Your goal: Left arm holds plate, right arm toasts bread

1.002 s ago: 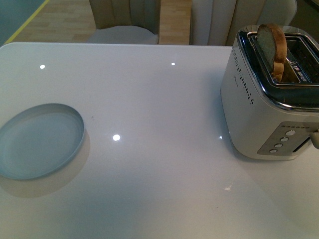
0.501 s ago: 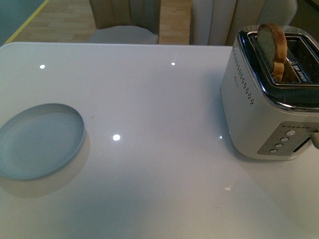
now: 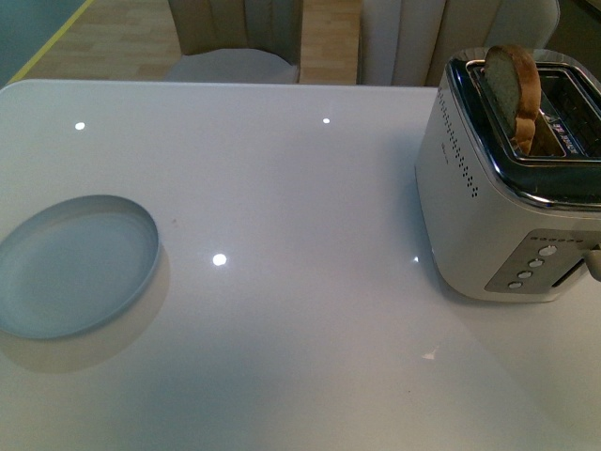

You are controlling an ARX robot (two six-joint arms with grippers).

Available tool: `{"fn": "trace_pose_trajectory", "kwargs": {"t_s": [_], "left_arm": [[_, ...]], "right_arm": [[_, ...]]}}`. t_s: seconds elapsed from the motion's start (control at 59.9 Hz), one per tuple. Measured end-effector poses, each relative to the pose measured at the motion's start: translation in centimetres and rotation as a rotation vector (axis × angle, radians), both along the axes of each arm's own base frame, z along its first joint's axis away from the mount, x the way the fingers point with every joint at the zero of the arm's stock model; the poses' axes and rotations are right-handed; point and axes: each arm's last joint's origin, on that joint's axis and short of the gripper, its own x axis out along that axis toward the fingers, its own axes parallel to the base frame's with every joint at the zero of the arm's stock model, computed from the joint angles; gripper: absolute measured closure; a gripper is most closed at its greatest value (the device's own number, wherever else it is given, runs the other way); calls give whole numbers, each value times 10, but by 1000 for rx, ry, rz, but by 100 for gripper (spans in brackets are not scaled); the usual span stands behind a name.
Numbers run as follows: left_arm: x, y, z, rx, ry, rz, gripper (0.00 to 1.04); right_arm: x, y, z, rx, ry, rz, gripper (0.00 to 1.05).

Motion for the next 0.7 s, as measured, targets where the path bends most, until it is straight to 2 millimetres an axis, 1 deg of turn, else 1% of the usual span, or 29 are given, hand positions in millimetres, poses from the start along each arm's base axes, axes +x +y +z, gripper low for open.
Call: {"fn": "trace_pose_trajectory", "kwargs": {"t_s": [0.017,0.067,0.083,0.134,0.15,0.301,0.351,0.367,0.434,0.701], "left_arm": [[0,0,0,0,0,0,70],[0,0,0,0,0,0,60],[0,0,0,0,0,0,58],[0,0,0,0,0,0,47],[0,0,0,0,0,0,45],[0,0,0,0,0,0,15],[0,0,0,0,0,0,7],[0,0,0,2,0,0,6],[0,0,0,2,0,0,8],[0,0,0,2,0,0,7]], "right_arm": [[0,0,0,0,0,0,9],[0,0,0,0,0,0,9],[0,0,0,0,0,0,9],[0,0,0,0,0,0,9],[0,0,0,0,0,0,9],[0,0,0,0,0,0,9],[0,0,0,0,0,0,9],[0,0,0,0,0,0,9],[0,0,0,0,0,0,9],[0,0,0,0,0,0,9]]}}
